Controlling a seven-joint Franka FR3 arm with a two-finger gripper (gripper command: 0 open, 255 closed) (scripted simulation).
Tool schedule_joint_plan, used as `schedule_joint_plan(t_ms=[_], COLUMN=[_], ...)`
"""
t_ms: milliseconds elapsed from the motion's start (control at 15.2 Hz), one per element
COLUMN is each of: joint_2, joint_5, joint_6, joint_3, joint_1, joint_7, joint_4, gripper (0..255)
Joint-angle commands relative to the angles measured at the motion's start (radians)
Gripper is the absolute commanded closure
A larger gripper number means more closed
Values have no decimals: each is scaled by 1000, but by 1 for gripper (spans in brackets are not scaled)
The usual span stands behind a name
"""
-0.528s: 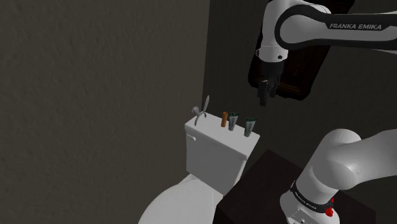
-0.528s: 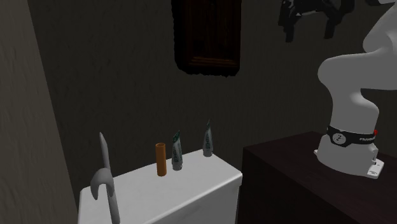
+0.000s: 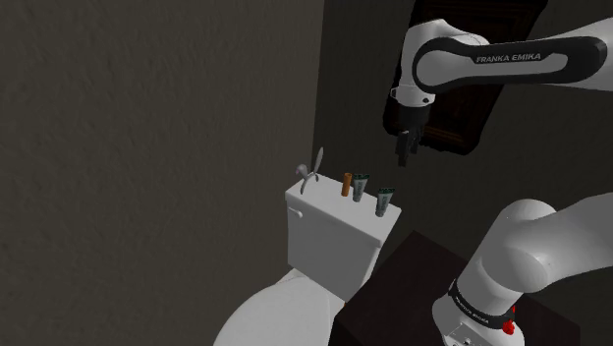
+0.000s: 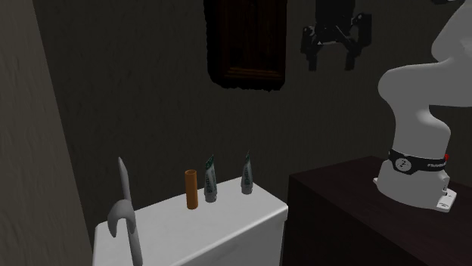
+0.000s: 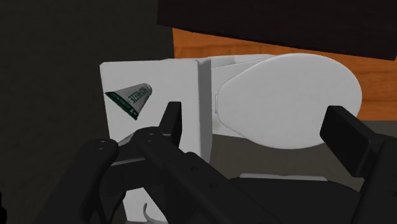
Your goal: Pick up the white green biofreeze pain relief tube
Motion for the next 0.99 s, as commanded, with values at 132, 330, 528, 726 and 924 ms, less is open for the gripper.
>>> schedule_joint_plan(t_ms=[132, 330, 528, 726, 924], joint_2=[97, 184, 284, 393, 512], joint_5=[-44, -62, -66, -53, -19], joint_6=[122, 208, 292, 370, 441], joint_3=[-83, -142, -197, -249, -293], joint_1=[-9, -12, -11, -6, -2], joint_7=[-111, -191, -275, -363, -459], joint_4=[-8, 5, 31, 71, 124], gripper=[0, 0, 0, 0, 0])
